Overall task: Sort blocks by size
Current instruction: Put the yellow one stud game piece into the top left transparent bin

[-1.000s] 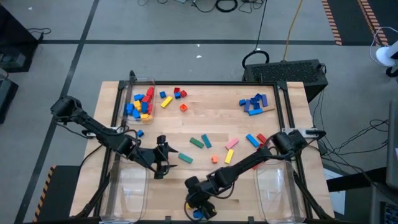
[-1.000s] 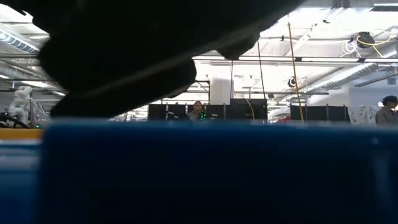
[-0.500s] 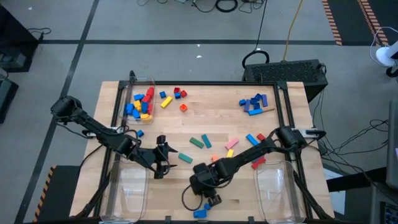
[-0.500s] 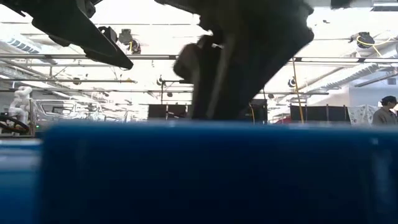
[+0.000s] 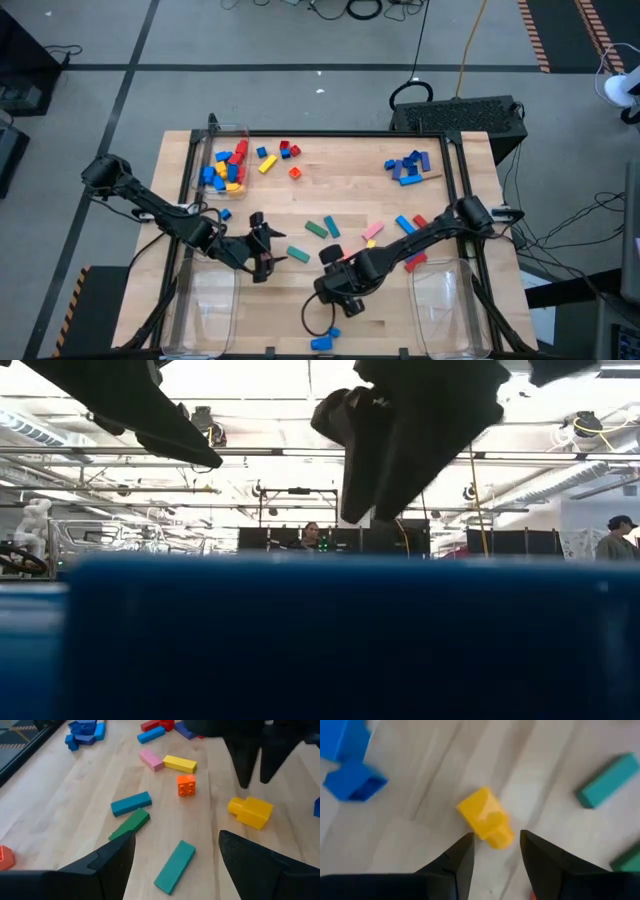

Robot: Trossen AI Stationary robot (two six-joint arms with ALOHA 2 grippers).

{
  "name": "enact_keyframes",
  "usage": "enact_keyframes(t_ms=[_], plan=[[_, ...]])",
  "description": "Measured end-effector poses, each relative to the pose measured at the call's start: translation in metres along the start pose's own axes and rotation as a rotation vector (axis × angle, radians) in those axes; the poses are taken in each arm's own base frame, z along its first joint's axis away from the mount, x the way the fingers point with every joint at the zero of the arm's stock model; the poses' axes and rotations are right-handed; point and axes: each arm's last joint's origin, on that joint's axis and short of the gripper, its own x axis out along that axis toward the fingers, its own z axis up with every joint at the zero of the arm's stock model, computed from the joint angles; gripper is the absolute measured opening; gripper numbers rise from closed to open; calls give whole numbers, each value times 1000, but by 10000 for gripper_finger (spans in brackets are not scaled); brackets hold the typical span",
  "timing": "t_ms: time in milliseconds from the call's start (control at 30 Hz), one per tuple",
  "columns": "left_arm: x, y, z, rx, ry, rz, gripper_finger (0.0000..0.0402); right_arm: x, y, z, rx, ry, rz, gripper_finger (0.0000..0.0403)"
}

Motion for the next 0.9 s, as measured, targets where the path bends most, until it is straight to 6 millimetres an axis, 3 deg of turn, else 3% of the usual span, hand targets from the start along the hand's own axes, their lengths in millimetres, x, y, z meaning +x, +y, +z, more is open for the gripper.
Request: enact_keyframes(t_ms=[333,500,700,900], plan=[[0,-2,-1,-89,27,-64,288,31,-6,-5,-97,62,69,252],[1,-3,-1,-88,29,-69,288,46,-7,-4,-129,52,74,268],[15,-9,-11,-66,68,-57,288,52,-7,-4,-101,46,74,233],[32,-17,-19,-60,77,-82,288,52,-9,-3,-31,46,67,143]])
